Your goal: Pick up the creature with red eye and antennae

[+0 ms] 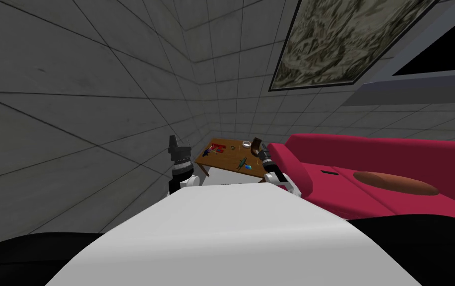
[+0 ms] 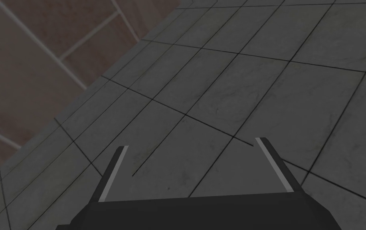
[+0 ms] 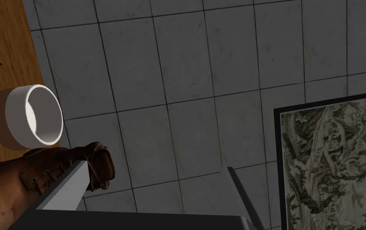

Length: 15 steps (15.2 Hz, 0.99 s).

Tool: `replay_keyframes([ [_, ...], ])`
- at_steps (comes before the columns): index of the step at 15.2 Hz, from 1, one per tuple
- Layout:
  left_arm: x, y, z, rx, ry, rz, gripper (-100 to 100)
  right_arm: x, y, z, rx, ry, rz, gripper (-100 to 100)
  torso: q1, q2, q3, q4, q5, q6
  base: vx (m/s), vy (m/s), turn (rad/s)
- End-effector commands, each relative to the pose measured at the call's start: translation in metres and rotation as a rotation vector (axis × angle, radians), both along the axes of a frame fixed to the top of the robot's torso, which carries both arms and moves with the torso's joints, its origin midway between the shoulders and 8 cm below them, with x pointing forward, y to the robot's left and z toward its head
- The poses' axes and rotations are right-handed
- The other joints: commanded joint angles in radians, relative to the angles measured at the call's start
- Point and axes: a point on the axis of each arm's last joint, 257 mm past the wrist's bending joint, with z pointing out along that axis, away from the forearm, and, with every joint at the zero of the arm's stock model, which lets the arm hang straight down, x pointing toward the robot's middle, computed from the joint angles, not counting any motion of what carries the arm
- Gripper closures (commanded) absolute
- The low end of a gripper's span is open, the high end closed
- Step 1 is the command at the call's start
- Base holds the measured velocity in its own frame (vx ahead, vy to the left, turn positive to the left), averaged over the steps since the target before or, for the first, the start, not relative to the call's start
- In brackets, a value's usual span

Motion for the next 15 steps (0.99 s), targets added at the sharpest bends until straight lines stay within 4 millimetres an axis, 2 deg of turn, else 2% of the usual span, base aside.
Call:
replay_keyframes([
  [1,0.000,0.000,0.000,0.000,0.000,0.000,0,0.005,-0.017,-0.022,0.074,0.058,-0.021,-100,0.000,0.000,0.000,0.000,0.000,0.000,0.024,0.077,-0.056],
  [2,0.000,0.000,0.000,0.000,0.000,0.000,0,0.004,-0.018,-0.024,0.096,0.061,-0.020,-100,0.000,0.000,0.000,0.000,0.000,0.000,0.023,0.079,-0.052],
  [3,0.000,0.000,0.000,0.000,0.000,0.000,0,0.008,-0.031,-0.041,0.142,0.105,-0.042,-100,0.001,0.000,0.000,0.000,0.000,0.000,0.028,0.086,-0.057],
  [5,0.000,0.000,0.000,0.000,0.000,0.000,0,0.008,-0.031,-0.041,0.169,0.103,-0.040,-100,0.002,0.000,0.000,0.000,0.000,0.000,0.030,0.073,-0.032],
  [6,0.000,0.000,0.000,0.000,0.000,0.000,0,0.011,-0.044,-0.057,0.226,0.145,-0.065,-100,0.001,0.000,0.000,0.000,0.000,0.000,0.025,0.062,-0.034],
  [8,0.000,0.000,0.000,0.000,0.000,0.000,0,0.011,-0.044,-0.057,0.245,0.143,-0.064,-100,0.000,0.000,0.000,0.000,0.000,0.000,0.020,0.059,-0.033],
  [9,0.000,0.000,0.000,0.000,0.000,0.000,0,0.013,-0.057,-0.074,0.311,0.184,-0.091,-100,0.000,0.000,0.000,0.000,0.000,0.000,0.024,0.064,-0.043],
  [10,0.000,0.000,0.000,0.000,0.000,0.000,0,0.013,-0.057,-0.074,0.324,0.182,-0.091,-100,0.000,0.000,0.000,0.000,0.000,0.000,0.029,0.077,-0.050],
  [11,0.000,0.000,0.000,0.000,0.000,0.000,0,0.015,-0.069,-0.090,0.380,0.220,-0.119,-100,0.001,0.000,0.000,0.000,0.000,0.000,0.030,0.091,-0.068],
  [13,0.000,0.000,0.000,0.000,0.000,0.000,0,0.014,-0.069,-0.091,0.407,0.219,-0.120,-100,0.002,0.000,0.000,0.000,0.000,0.000,0.025,0.072,-0.030],
  [14,0.000,0.000,0.000,0.000,0.000,0.000,0,0.015,-0.080,-0.107,0.470,0.256,-0.152,-100,0.001,0.000,0.000,0.000,0.000,0.000,0.021,0.066,-0.042],
  [15,0.000,0.000,0.000,0.000,0.000,0.000,0,0.015,-0.080,-0.108,0.489,0.254,-0.153,-100,0.001,0.000,0.000,0.000,0.000,0.000,0.021,0.072,-0.047],
])
